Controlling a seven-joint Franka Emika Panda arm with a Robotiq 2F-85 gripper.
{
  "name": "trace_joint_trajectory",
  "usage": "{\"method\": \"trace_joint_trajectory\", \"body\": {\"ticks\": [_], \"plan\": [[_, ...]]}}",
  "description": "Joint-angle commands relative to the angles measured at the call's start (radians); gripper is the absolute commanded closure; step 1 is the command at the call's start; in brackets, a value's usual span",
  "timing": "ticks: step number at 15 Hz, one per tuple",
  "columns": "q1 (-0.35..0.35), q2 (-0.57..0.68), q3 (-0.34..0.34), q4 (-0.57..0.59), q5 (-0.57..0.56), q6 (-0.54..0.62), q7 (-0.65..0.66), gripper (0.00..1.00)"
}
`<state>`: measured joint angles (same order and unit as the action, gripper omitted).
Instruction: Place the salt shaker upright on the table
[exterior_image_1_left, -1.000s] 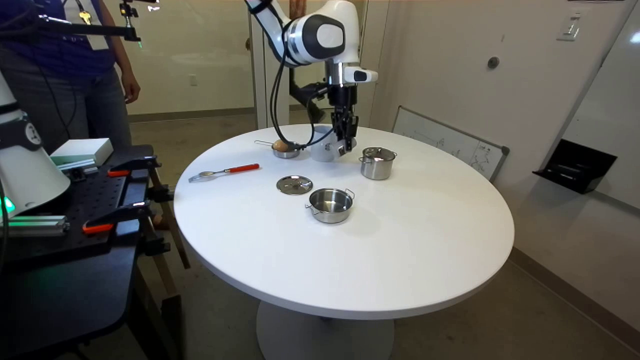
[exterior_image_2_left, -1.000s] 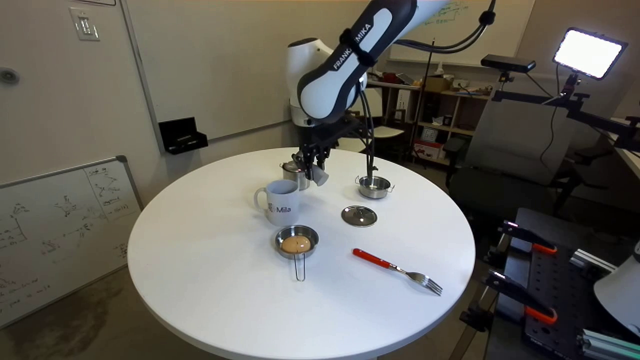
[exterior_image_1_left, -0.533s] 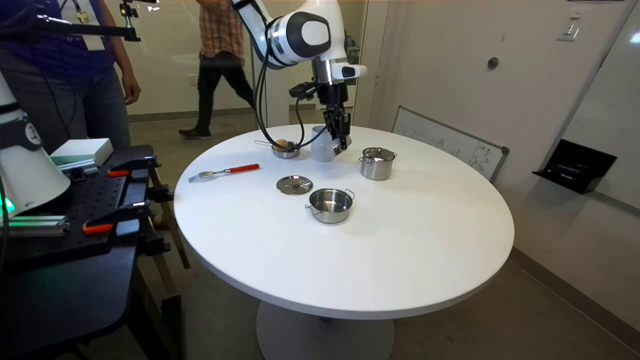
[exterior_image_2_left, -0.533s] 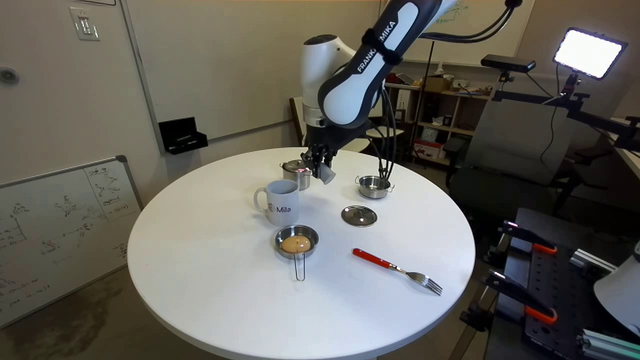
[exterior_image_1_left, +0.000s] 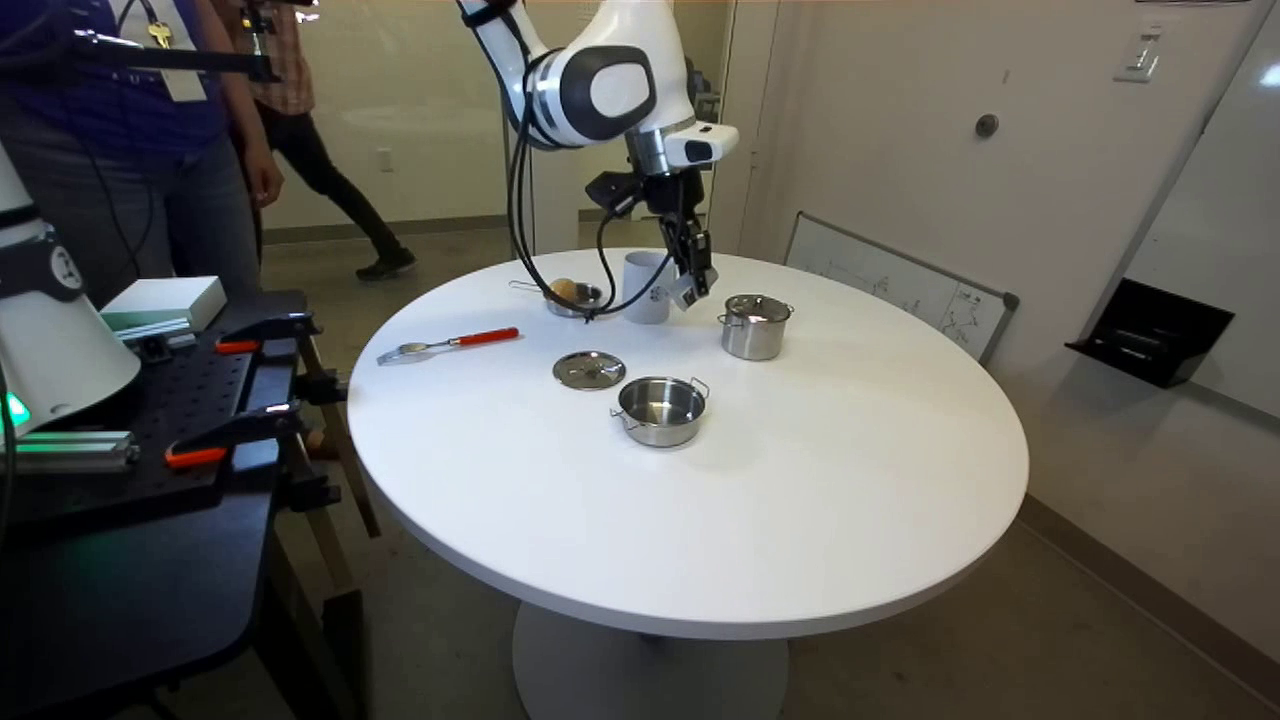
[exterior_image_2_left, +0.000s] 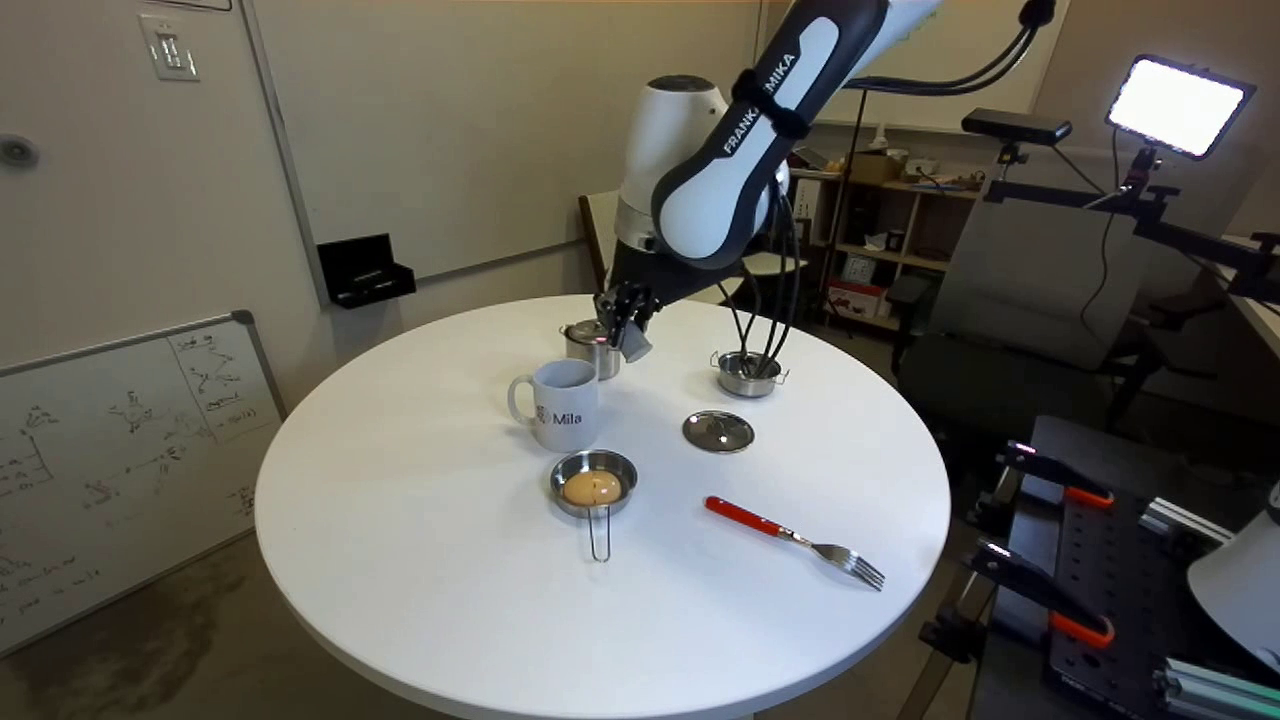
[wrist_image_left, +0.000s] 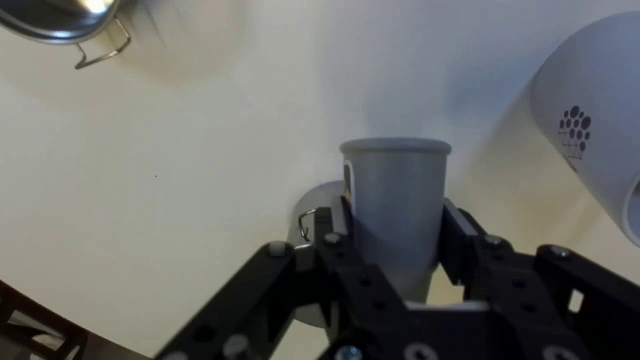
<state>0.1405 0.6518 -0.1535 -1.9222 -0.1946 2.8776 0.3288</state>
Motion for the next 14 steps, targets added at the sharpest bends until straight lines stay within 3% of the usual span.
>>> {"method": "trace_joint_trajectory", "body": {"ticks": [1, 4, 5, 8, 9, 14], "plan": [[-0.126, -0.038, 0.101, -0.13, 0.087, 0.19, -0.157, 0.81], [-0.196, -0.037, 0.149, -0.188, 0.077, 0.266, -0.276, 0.81], [-0.143, -0.002, 0.1, -0.127, 0.096, 0.219, -0.233, 0.56], [-0.182, -0.004, 0.13, -0.154, 0.093, 0.249, -0.277, 0.56], [-0.168, 0.005, 0.118, -0.151, 0.093, 0.303, -0.27, 0.81], [-0.159, 0.028, 0.104, -0.171, 0.093, 0.467, -0.294, 0.81]]}}
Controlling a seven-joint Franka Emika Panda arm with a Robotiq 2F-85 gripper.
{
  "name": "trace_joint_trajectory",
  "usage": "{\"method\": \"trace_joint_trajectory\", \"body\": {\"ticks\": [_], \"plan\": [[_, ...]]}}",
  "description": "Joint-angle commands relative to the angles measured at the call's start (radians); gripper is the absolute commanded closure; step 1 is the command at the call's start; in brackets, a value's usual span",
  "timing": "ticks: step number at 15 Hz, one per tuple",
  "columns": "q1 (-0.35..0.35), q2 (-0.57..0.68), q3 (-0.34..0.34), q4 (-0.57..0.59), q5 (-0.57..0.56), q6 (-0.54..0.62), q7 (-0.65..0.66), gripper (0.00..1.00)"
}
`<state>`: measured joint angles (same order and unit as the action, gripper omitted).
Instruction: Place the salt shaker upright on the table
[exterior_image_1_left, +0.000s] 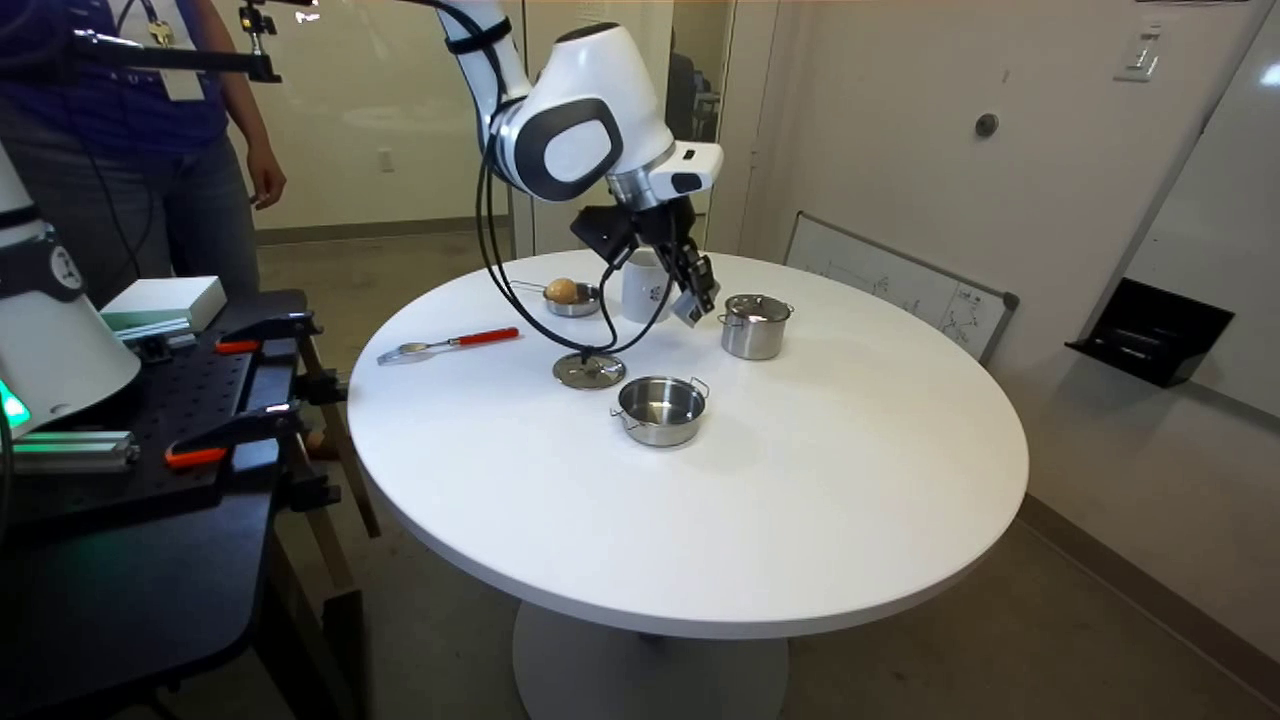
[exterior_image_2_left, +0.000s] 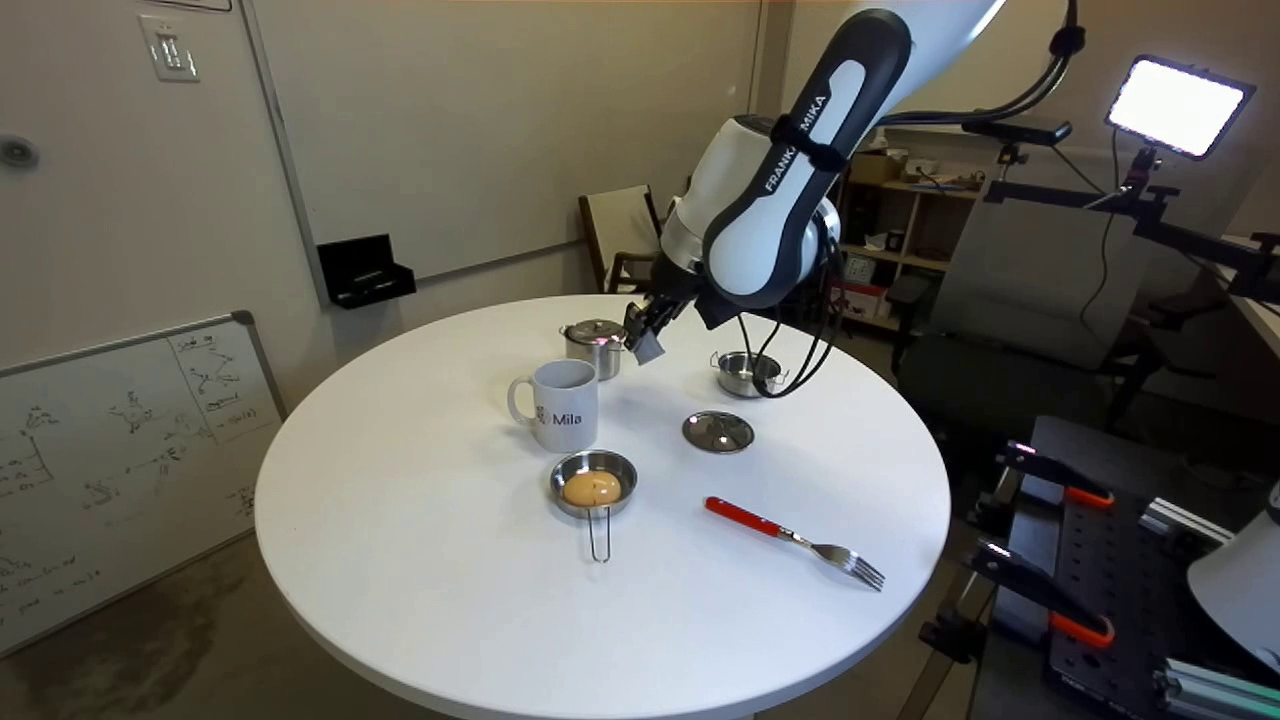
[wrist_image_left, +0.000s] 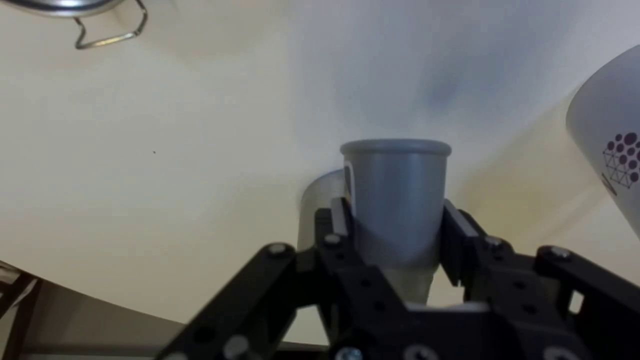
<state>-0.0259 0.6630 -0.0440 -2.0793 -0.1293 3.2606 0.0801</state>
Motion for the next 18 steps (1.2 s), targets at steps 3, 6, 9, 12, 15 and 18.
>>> {"method": "trace_joint_trajectory", "body": {"ticks": [3, 6, 9, 12, 15, 18], "plan": [[0.007, 0.027, -0.006, -0.029, 0.009, 0.106, -0.085, 0.81], [0.061, 0.044, -0.07, -0.034, 0.015, 0.099, -0.127, 0.81], [0.093, 0.063, -0.104, -0.025, 0.018, 0.095, -0.149, 0.81], [0.092, 0.072, -0.095, -0.022, 0.015, 0.091, -0.155, 0.81], [0.054, 0.079, -0.035, -0.014, 0.021, 0.086, -0.136, 0.81], [0.062, 0.071, -0.043, -0.02, 0.017, 0.07, -0.146, 0.56]]}}
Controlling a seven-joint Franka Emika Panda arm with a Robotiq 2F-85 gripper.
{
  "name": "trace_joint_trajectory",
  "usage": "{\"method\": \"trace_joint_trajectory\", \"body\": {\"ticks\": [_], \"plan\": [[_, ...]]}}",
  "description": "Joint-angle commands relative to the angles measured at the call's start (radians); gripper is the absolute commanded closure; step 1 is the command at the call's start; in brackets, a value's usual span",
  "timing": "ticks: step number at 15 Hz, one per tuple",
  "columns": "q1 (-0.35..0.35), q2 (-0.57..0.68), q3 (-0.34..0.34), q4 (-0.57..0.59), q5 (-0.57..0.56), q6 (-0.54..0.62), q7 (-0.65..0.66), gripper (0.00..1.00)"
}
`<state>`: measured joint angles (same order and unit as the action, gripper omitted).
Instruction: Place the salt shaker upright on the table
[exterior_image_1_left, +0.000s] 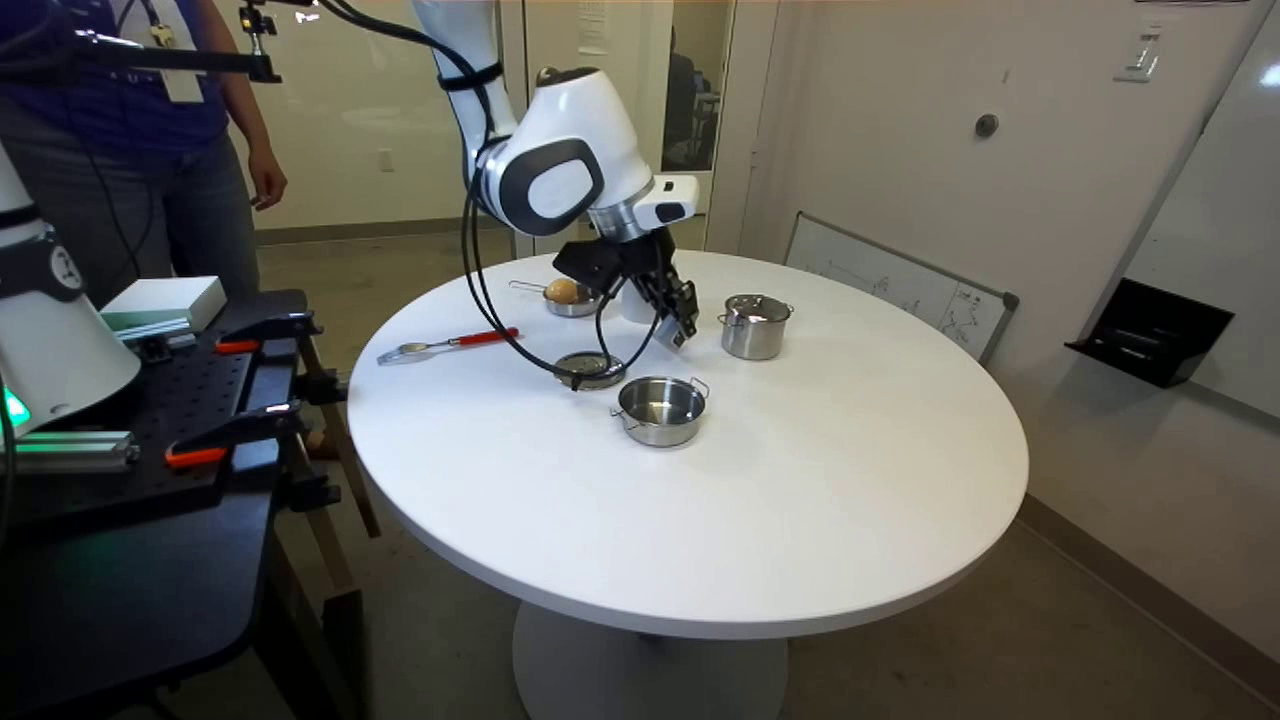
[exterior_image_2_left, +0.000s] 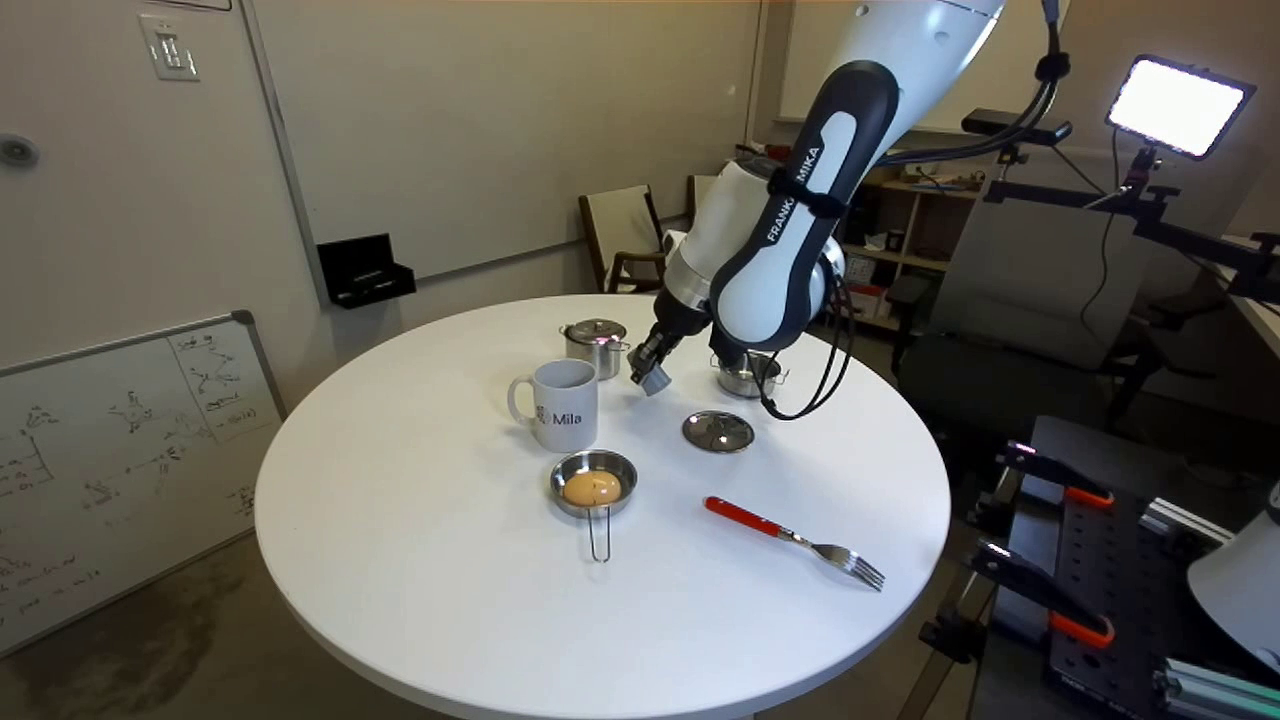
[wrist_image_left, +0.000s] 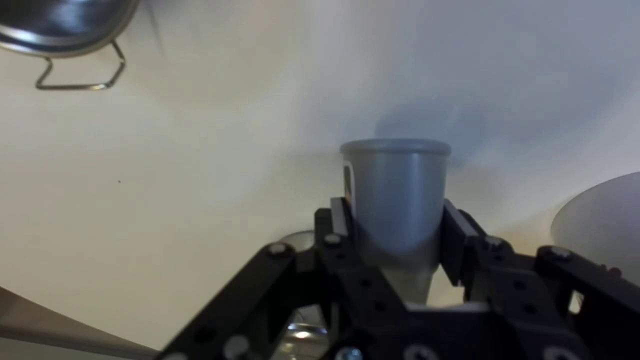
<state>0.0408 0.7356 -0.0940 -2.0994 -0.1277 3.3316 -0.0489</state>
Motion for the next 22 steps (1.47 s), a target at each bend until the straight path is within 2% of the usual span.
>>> {"method": "trace_joint_trajectory", "body": {"ticks": [1, 3, 4, 9, 10, 11, 13, 17, 22], "plan": [[-0.008, -0.002, 0.009, 0.0, 0.015, -0.003, -0.018, 0.56], [-0.01, -0.002, 0.01, 0.0, 0.015, -0.003, -0.018, 0.56], [-0.033, 0.0, 0.04, -0.002, 0.007, 0.034, -0.018, 0.81], [-0.151, 0.024, 0.191, -0.005, -0.037, 0.212, 0.001, 0.81], [-0.188, 0.019, 0.232, 0.058, -0.065, 0.144, 0.006, 0.81], [-0.207, 0.025, 0.253, 0.063, -0.081, 0.144, 0.001, 0.81], [-0.234, 0.03, 0.273, 0.092, -0.1, 0.135, -0.007, 0.81], [-0.244, 0.039, 0.246, 0.144, -0.137, 0.13, -0.047, 0.81], [-0.3, 0.049, 0.275, 0.11, -0.179, 0.126, -0.059, 0.81]]}}
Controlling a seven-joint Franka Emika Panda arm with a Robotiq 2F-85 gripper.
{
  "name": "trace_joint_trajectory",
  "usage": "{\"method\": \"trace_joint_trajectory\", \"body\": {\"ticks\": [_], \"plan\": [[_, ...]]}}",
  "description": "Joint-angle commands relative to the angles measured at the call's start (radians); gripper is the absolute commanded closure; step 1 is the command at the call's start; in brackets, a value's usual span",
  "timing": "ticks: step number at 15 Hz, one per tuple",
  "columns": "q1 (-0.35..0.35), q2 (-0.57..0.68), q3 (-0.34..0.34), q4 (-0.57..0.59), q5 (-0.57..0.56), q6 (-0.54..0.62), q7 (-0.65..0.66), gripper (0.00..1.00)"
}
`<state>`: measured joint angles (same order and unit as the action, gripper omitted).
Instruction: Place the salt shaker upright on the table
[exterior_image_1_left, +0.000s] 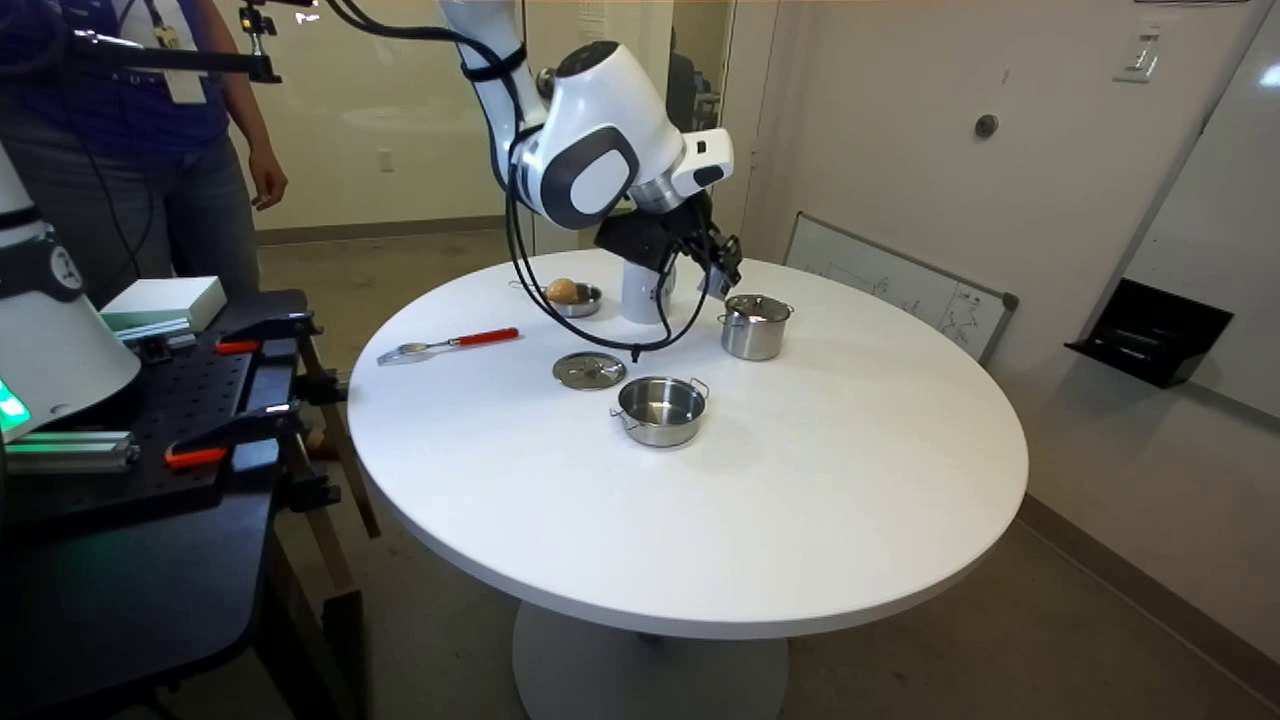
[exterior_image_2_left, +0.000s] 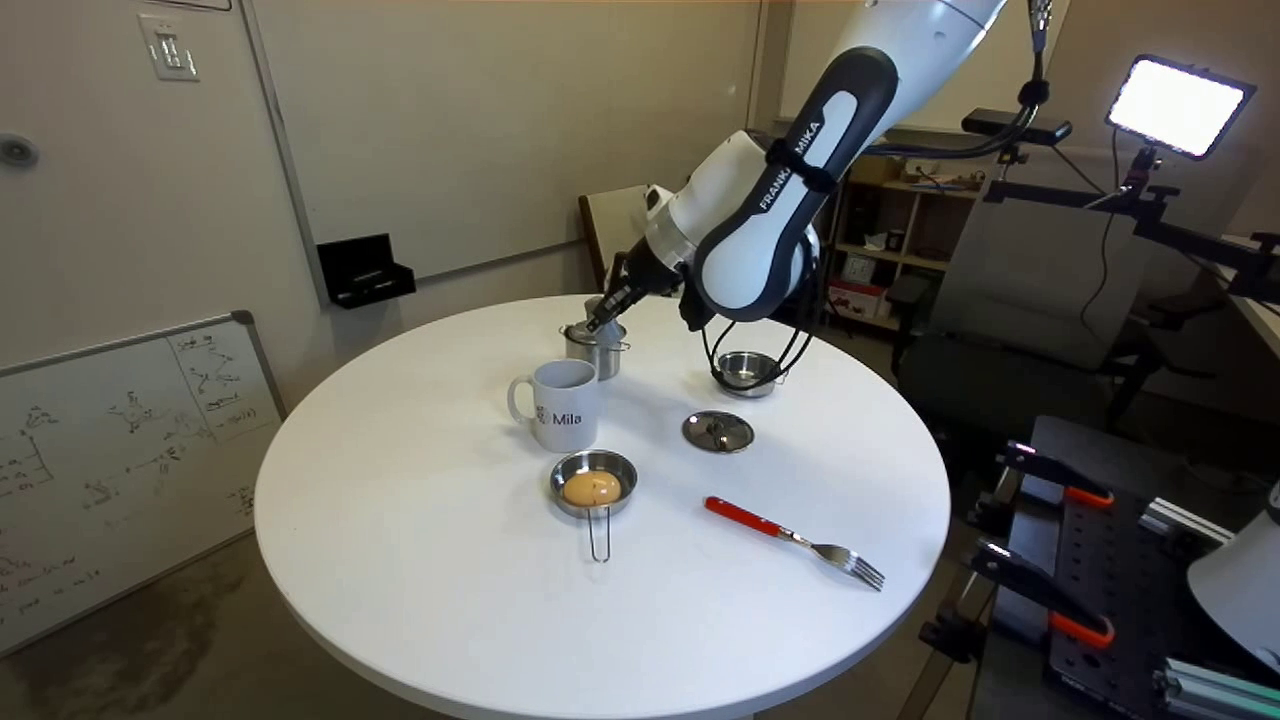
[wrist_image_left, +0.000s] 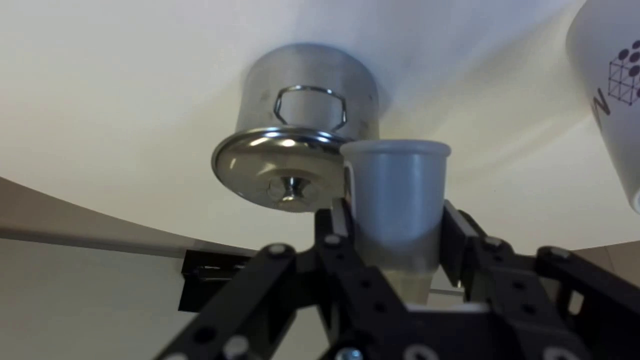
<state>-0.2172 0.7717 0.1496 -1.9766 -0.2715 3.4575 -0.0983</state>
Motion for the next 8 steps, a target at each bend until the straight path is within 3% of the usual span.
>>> {"method": "trace_joint_trajectory", "body": {"ticks": [1, 4, 8], "plan": [[-0.063, 0.012, 0.049, -0.027, -0.047, 0.0, -0.005, 0.81], [-0.114, 0.023, 0.091, -0.044, -0.079, 0.0, -0.006, 0.81], [-0.139, 0.055, 0.099, -0.011, -0.11, 0.0, -0.027, 0.81]]}}
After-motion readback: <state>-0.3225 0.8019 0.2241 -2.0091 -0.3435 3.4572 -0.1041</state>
